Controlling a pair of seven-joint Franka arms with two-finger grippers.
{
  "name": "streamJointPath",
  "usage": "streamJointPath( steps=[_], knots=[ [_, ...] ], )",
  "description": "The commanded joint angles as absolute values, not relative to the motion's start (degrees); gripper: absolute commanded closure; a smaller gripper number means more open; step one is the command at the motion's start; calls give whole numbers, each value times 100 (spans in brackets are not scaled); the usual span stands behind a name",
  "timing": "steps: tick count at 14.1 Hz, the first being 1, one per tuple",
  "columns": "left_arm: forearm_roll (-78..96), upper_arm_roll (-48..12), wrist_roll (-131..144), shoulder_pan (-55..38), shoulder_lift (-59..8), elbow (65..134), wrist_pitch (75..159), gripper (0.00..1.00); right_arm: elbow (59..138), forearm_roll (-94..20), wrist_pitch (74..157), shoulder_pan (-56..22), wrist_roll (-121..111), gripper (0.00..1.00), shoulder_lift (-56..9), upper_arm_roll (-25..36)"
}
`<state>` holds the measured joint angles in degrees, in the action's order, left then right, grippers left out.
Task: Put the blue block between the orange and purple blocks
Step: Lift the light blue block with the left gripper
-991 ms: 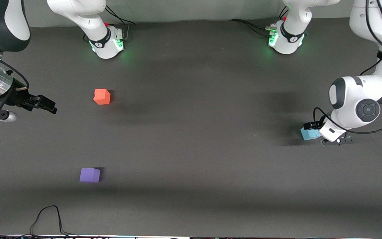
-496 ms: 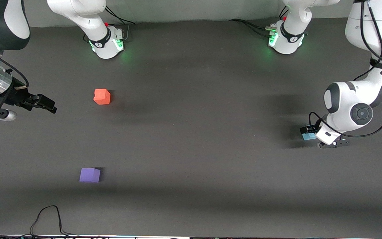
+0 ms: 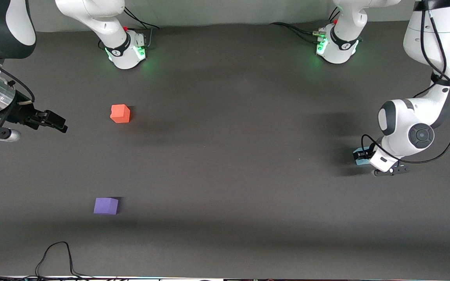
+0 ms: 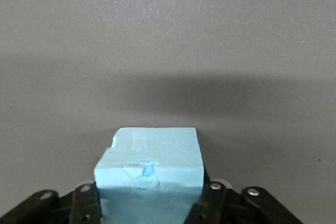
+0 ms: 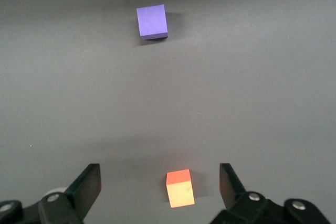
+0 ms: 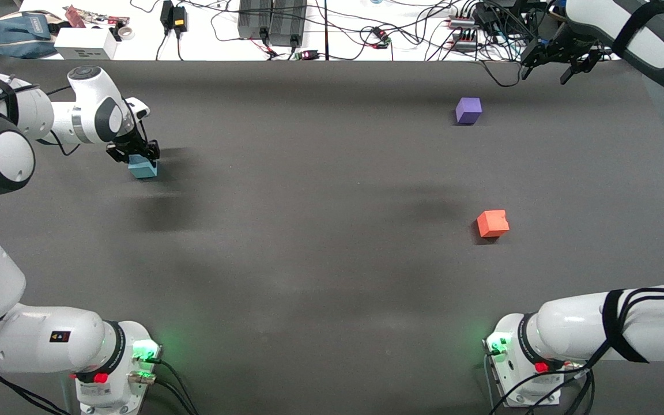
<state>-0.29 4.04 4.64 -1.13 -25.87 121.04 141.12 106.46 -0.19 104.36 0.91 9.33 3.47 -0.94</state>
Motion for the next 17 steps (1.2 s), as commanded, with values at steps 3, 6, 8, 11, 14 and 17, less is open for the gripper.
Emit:
streamJointPath(
  steps=[3, 6, 8, 11, 14, 17],
  knots=[
    [-35, 396, 431, -141, -1875, 11989, 13213, 58, 10811, 26, 10468, 141, 861, 0, 554, -158],
    [-53, 404, 387, -158, -900, 11638, 11625, 58, 10811, 35, 10468, 132, 853, 0, 554, -158],
    [-53, 404, 387, -132, -328, 11235, 10491, 57, 10802, 35, 10468, 132, 861, 0, 554, -158],
    [-79, 387, 387, -141, 192, 10566, 9258, 57, 10802, 44, 10468, 97, 888, 0, 554, -158],
    [-53, 352, 413, -176, 264, 10091, 8668, 57, 10793, 61, 10459, 79, 888, 0, 554, -158],
    [35, -121, 989, -307, 246, 9766, 8490, 57, 10776, 211, 10380, 79, 879, 0, 554, -167]
  ],
)
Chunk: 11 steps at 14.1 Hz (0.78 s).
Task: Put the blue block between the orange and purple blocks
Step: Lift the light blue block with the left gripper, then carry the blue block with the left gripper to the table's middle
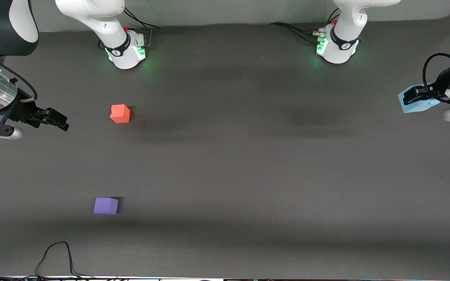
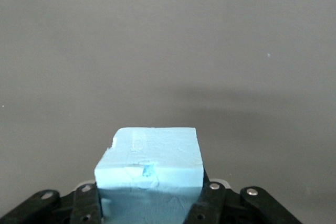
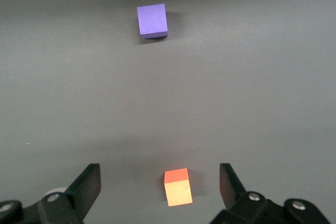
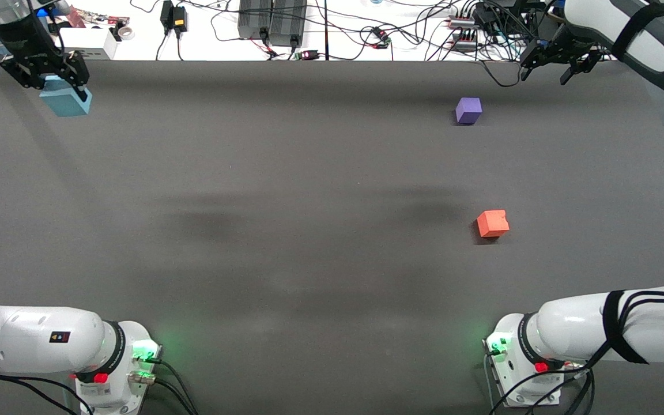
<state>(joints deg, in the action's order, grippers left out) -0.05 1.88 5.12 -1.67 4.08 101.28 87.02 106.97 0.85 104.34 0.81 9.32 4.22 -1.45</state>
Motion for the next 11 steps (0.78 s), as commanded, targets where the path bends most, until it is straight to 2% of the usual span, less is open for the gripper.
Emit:
streamJointPath(
  steps=[1, 4, 7, 8, 11],
  knots=[
    [35, -454, 1480, -316, 185, 9625, 8490, 57, 10775, 220, 10371, 79, 879, 0, 554, -167],
    [53, -1788, 3018, -325, -331, 8871, 8499, 57, 10767, 220, 10354, 79, 879, 0, 554, -176],
    [9, -2967, 4557, -343, -1569, 7537, 8473, 56, 10775, 220, 10354, 79, 861, 0, 554, -176],
    [-43, -3179, 4910, -491, -2017, 7106, 8481, 55, 10775, 220, 10354, 88, 861, 0, 554, -176],
    [-787, -3129, 5675, -1491, -2933, 6198, 8604, 55, 10775, 220, 10362, 88, 870, 0, 554, -176]
  ],
)
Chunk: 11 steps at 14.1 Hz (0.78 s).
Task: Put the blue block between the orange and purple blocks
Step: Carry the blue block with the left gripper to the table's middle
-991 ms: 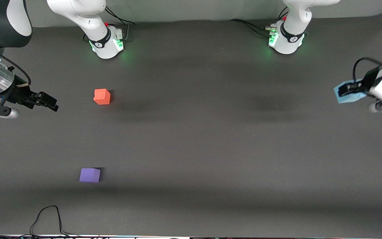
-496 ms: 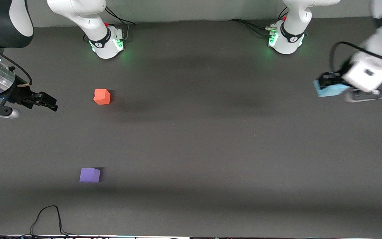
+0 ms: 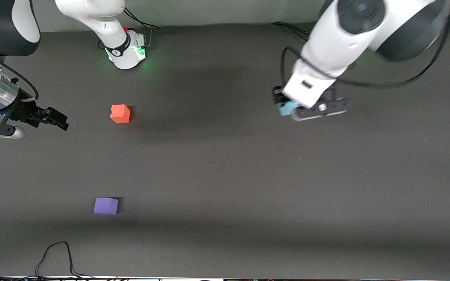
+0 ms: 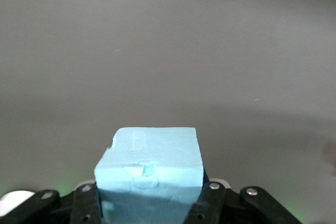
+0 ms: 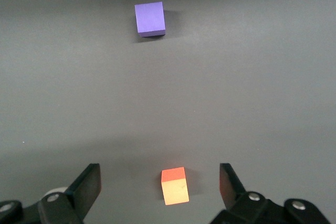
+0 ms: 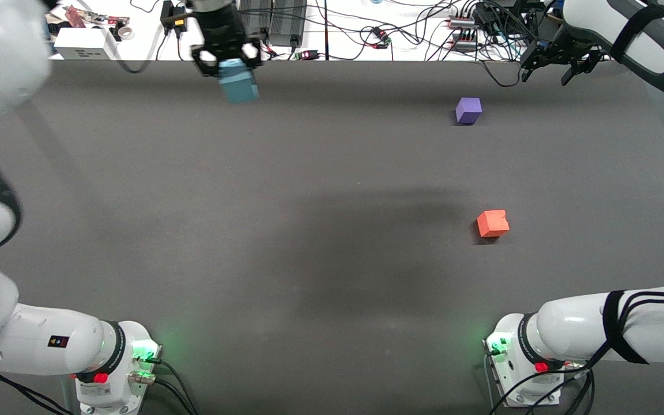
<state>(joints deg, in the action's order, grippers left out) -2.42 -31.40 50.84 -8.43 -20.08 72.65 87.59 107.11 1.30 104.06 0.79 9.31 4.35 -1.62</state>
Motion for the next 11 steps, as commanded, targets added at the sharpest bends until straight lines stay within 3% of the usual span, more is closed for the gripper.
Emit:
streamJointPath(
  steps=[1, 7, 11],
  knots=[
    [-1139, -3120, 5834, -1860, -3136, 6083, 8648, 55, 10775, 220, 10362, 88, 870, 0, 554, -176],
    [-1493, -2988, 6310, -2671, -4103, 6108, 9692, 55, 10845, 211, 10353, 70, 879, 0, 527, -176],
    [-1521, -2164, 6697, -3444, -4744, 6117, 10633, 55, 10881, 211, 10362, 70, 905, 0, 545, -176]
  ],
)
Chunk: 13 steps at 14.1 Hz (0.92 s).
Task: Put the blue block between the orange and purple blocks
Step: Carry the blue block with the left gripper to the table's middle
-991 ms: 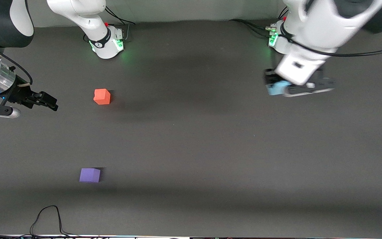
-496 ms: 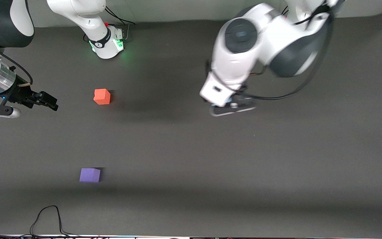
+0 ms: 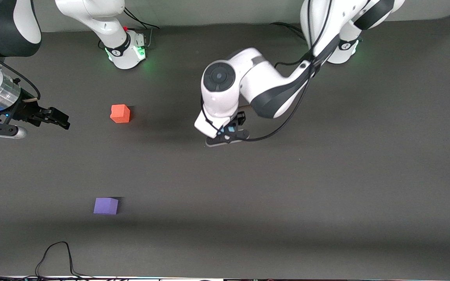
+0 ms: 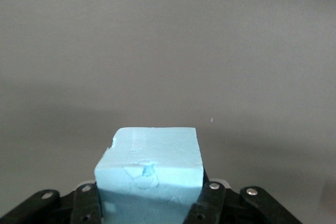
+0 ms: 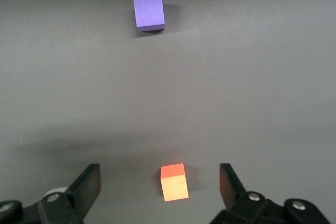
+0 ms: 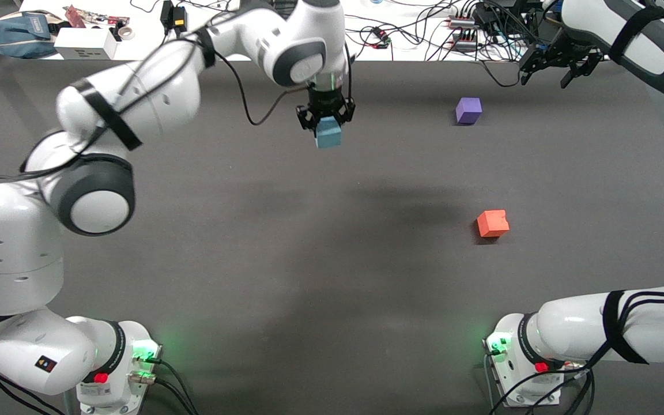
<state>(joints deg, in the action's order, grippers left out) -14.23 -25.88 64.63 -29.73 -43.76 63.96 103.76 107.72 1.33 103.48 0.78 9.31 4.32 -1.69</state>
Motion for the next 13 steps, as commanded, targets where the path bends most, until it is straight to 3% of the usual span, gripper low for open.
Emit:
streamJointPath(
  steps=[1, 9, 12, 13],
  knots=[
    [-1521, -2136, 6706, -3498, -4955, 6126, 10878, 55, 10881, 211, 10362, 70, 914, 0, 545, -167],
    [-1529, -1661, 6979, -4122, -5941, 6117, 11891, 53, 10872, 211, 10468, 79, 940, 0, 580, -79],
    [-1529, -1661, 6979, -4122, -6020, 6126, 11997, 49, 10863, 202, 10468, 79, 940, 0, 606, -70],
    [-1529, -1652, 6979, -4122, -6021, 6126, 11988, 39, 10855, 202, 10468, 79, 932, 0, 606, -70]
  ],
)
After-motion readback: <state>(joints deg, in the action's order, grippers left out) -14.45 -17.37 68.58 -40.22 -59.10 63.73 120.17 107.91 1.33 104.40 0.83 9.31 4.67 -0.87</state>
